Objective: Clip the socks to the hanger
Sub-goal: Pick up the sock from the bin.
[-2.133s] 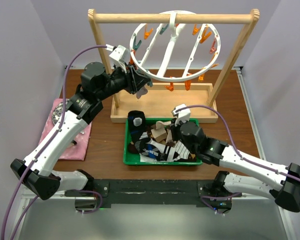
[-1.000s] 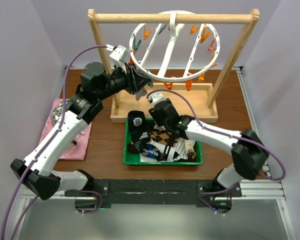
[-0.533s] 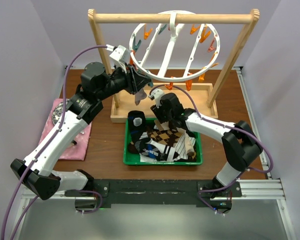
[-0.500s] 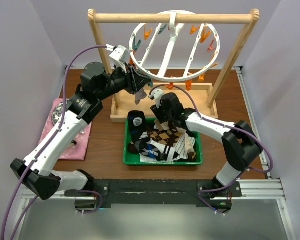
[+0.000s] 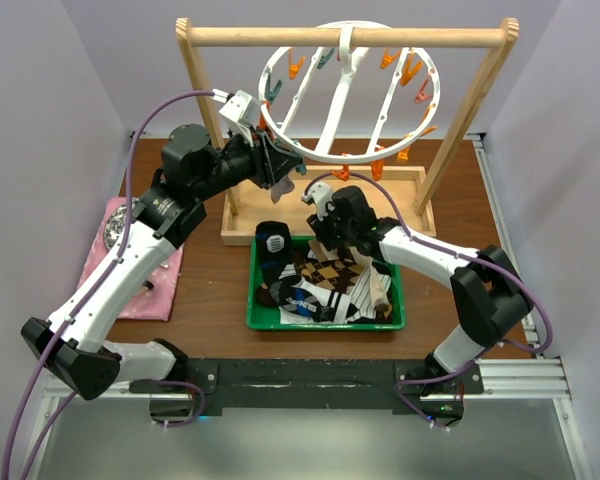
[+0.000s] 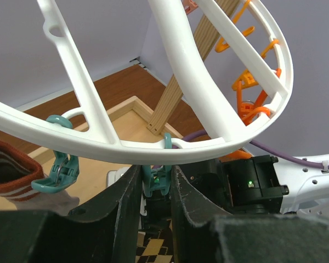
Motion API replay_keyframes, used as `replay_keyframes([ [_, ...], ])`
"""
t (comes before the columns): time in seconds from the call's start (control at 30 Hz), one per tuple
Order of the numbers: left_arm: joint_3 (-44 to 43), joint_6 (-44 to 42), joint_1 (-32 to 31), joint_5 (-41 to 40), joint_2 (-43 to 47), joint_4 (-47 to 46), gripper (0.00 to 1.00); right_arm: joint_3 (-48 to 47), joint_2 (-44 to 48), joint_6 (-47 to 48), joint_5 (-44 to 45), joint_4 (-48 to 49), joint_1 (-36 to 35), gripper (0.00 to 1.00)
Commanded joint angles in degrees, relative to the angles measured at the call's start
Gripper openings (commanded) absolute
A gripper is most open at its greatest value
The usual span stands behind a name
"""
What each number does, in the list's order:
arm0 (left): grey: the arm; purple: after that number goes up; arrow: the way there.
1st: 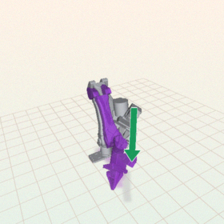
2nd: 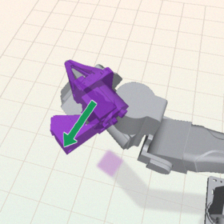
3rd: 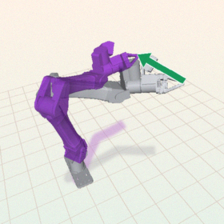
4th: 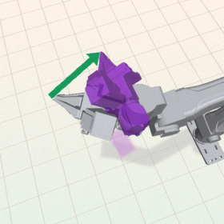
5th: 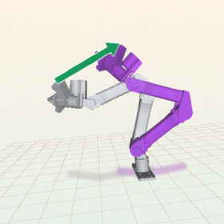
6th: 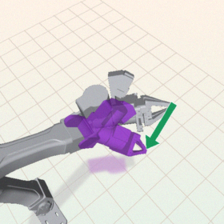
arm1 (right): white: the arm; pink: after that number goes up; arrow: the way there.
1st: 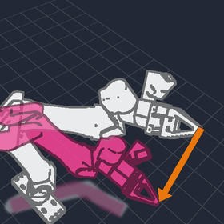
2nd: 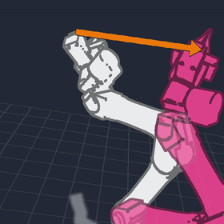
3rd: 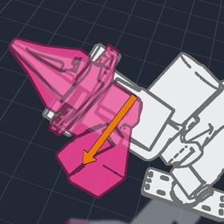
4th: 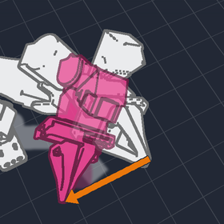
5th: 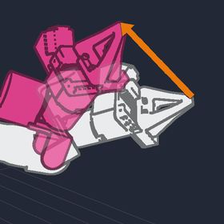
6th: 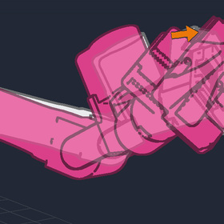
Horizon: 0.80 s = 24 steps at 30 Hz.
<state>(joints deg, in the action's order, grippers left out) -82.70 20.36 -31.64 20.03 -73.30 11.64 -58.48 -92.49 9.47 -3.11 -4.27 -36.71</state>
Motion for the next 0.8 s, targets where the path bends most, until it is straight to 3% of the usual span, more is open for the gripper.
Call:
replay_keyframes([
  [0.0,-0.01,-0.23,-0.18,1.15,1.31,-0.3,0.0,-0.32,0.91,1.6,-1.19,0.23,0.67,0.39],
  [0.33,-0.1,-0.06,-0.27,1.15,1.4,-0.3,0.0,-0.85,-1.47,1.69,-1.37,-1.26,0.85,0.35],
  [0.5,-0.45,-0.14,-0.18,1.15,1.31,-0.48,0.0,-0.58,-2.17,0.55,-0.58,-1.35,0.94,0.19],
  [0.6,-0.71,-0.06,-0.27,1.15,1.05,-0.39,0.0,-0.5,-1.38,-0.25,-0.05,-0.56,0.94,0.0],
  [0.77,-0.89,-0.14,-0.27,1.06,0.96,-0.39,0.0,1.35,2.65,-0.77,2.58,2.24,0.85,0.0],
])
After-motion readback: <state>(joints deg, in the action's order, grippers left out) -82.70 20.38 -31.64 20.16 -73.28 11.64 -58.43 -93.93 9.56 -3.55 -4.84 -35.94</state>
